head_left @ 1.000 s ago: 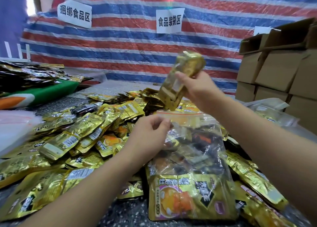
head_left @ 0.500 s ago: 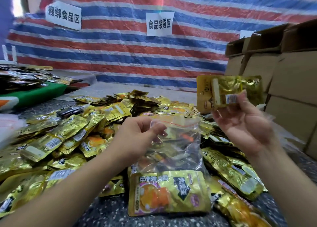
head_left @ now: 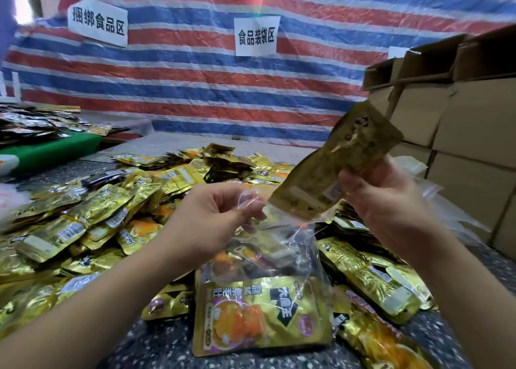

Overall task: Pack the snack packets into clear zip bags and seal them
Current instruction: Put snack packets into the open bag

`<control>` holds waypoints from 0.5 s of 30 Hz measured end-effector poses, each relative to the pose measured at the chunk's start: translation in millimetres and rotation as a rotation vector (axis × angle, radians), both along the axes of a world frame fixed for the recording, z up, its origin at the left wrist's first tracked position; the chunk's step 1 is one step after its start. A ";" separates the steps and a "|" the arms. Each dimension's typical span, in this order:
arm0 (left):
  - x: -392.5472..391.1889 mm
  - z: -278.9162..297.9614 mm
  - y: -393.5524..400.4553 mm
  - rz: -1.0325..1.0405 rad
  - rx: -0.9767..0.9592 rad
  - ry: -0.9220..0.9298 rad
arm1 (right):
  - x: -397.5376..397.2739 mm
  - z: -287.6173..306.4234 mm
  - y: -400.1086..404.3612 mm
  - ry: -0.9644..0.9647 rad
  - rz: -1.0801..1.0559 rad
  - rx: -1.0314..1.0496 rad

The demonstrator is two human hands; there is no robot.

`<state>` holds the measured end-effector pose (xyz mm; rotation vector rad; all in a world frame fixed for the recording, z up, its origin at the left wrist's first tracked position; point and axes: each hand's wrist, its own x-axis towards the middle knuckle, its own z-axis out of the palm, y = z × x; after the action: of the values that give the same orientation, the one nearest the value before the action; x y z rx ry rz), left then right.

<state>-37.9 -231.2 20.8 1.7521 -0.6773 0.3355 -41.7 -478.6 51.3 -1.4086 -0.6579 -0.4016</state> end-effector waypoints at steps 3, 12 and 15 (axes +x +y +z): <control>2.1 0.1 -0.5 0.009 -0.005 0.012 | -2.5 0.3 -2.7 -0.022 -0.028 -0.089; 2.7 -3.0 -2.0 0.006 0.062 -0.020 | -2.2 -7.2 0.5 -0.001 0.069 -0.127; 2.3 -3.8 -2.9 0.001 0.101 -0.030 | -2.8 -9.7 7.1 -0.008 0.027 -0.141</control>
<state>-35.6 -234.1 17.1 1.8466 -0.7260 0.3337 -44.4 -471.5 41.6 -1.5310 -0.7226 -0.3449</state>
